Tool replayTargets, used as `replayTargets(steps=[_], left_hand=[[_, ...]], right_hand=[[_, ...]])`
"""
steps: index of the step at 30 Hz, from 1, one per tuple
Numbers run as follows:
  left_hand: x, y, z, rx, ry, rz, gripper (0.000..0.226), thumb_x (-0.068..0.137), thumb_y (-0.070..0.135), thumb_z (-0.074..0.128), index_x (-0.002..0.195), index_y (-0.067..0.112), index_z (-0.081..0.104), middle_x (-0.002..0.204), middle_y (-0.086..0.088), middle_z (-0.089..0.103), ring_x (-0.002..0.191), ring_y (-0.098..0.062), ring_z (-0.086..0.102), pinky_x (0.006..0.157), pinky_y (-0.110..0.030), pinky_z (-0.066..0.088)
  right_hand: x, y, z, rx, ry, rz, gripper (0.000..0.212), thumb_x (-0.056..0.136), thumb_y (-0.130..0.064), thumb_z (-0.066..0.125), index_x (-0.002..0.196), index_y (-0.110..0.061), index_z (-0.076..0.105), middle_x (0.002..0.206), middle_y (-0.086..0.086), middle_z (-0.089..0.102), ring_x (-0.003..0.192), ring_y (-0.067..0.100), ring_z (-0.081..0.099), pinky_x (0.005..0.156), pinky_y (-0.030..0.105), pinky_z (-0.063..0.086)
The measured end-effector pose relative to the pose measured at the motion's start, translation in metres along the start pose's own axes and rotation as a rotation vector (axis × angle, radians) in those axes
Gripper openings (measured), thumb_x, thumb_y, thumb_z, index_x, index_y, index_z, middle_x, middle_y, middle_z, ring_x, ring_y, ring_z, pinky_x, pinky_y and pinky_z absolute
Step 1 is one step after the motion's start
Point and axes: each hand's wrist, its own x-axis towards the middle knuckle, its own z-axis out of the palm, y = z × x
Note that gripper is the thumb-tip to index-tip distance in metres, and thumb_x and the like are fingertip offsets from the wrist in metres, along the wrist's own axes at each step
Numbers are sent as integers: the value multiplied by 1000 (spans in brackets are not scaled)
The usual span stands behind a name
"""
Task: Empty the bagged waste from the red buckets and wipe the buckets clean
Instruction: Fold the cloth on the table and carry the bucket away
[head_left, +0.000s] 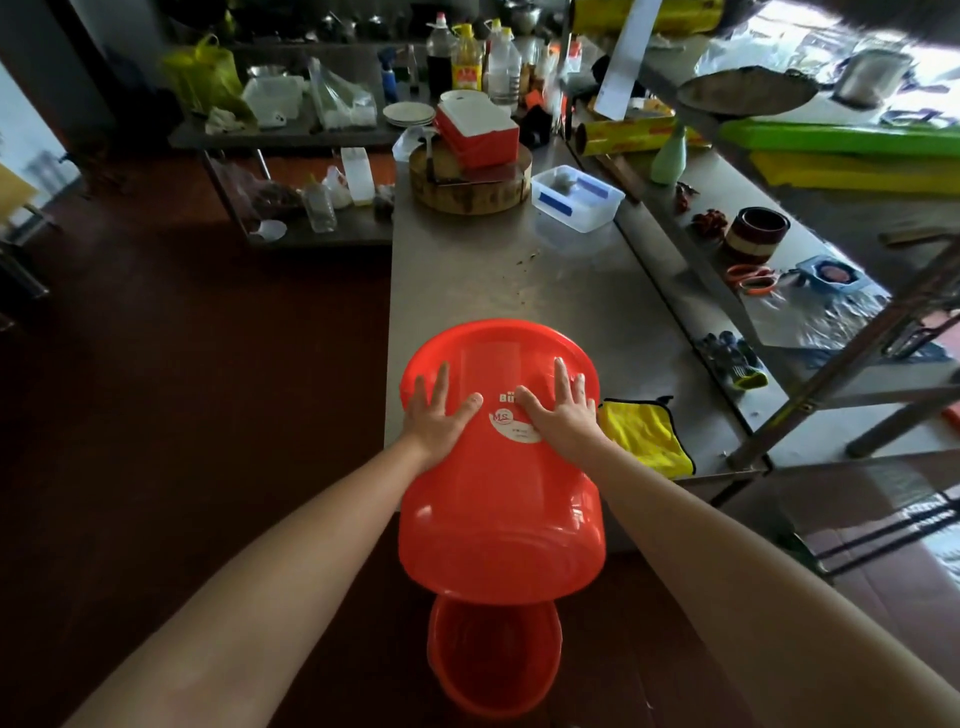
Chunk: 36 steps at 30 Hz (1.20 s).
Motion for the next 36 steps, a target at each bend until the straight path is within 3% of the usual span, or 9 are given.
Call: replayTargets(steps=[7, 16, 19, 22, 25, 27, 30, 33, 36], left_hand=[[12, -19, 11, 444, 72, 192, 97, 79, 92, 27, 141, 54, -37, 147, 8, -55, 135, -18, -51, 120, -56, -15], [36, 7, -2, 666, 249, 416, 106, 84, 84, 40, 159, 31, -14, 168, -8, -5, 155, -29, -9, 125, -52, -2], [49, 30, -9, 655, 213, 404, 96, 86, 75, 52, 159, 24, 16, 158, -11, 30, 149, -31, 23, 124, -51, 11], [56, 51, -16, 635, 149, 359, 84, 78, 74, 65, 143, 26, 43, 137, -12, 51, 130, -33, 45, 115, -47, 29], [53, 65, -15, 606, 14, 294, 75, 73, 73, 71, 128, 26, 52, 125, -5, 58, 120, -29, 51, 104, -45, 40], [48, 72, -10, 600, -12, 297, 71, 75, 69, 72, 128, 25, 53, 126, -3, 58, 122, -27, 51, 104, -47, 40], [38, 78, -2, 595, -28, 353, 64, 80, 60, 73, 129, 24, 53, 129, 0, 57, 126, -25, 49, 105, -45, 37], [22, 77, 4, 646, -64, 448, 59, 80, 57, 74, 125, 23, 55, 127, 1, 57, 126, -24, 48, 105, -44, 35], [4, 78, 16, 714, -112, 562, 55, 80, 56, 75, 120, 22, 57, 122, 1, 57, 123, -23, 47, 102, -43, 34]], right_hand=[[0, 15, 6, -317, -52, -183, 124, 55, -99, 51, 129, -64, -43, 156, -3, -44, 148, 37, -30, 117, 71, 12], [6, 14, 2, -317, -115, -103, 135, 52, -93, 66, 136, -63, -35, 162, 3, -33, 151, 46, -15, 115, 65, 24], [11, 12, -3, -359, -123, -109, 130, 59, -90, 66, 148, -56, -23, 165, 8, -25, 151, 50, 0, 114, 62, 32], [17, 9, -18, -381, 22, -180, 98, 77, -78, 62, 156, -40, 20, 162, 12, 24, 133, 40, 48, 95, 49, 54], [22, 2, -40, -436, 228, -210, 50, 94, -61, 52, 110, -16, 68, 115, 10, 68, 100, 29, 66, 74, 34, 51], [22, 1, -52, -507, 282, -174, 47, 96, -58, 50, 92, -14, 67, 105, 11, 68, 91, 28, 62, 70, 32, 44], [10, 5, -65, -441, 255, -226, 45, 88, -53, 66, 118, -20, 61, 125, 8, 54, 117, 30, 52, 89, 40, 49], [-9, 15, -71, -474, 64, -276, 72, 83, -51, 75, 146, -32, 46, 148, 3, 46, 136, 28, 44, 109, 48, 41], [-28, 34, -75, -438, 14, -265, 67, 80, -54, 78, 138, -30, 57, 129, -1, 64, 120, 23, 60, 101, 37, 47]])
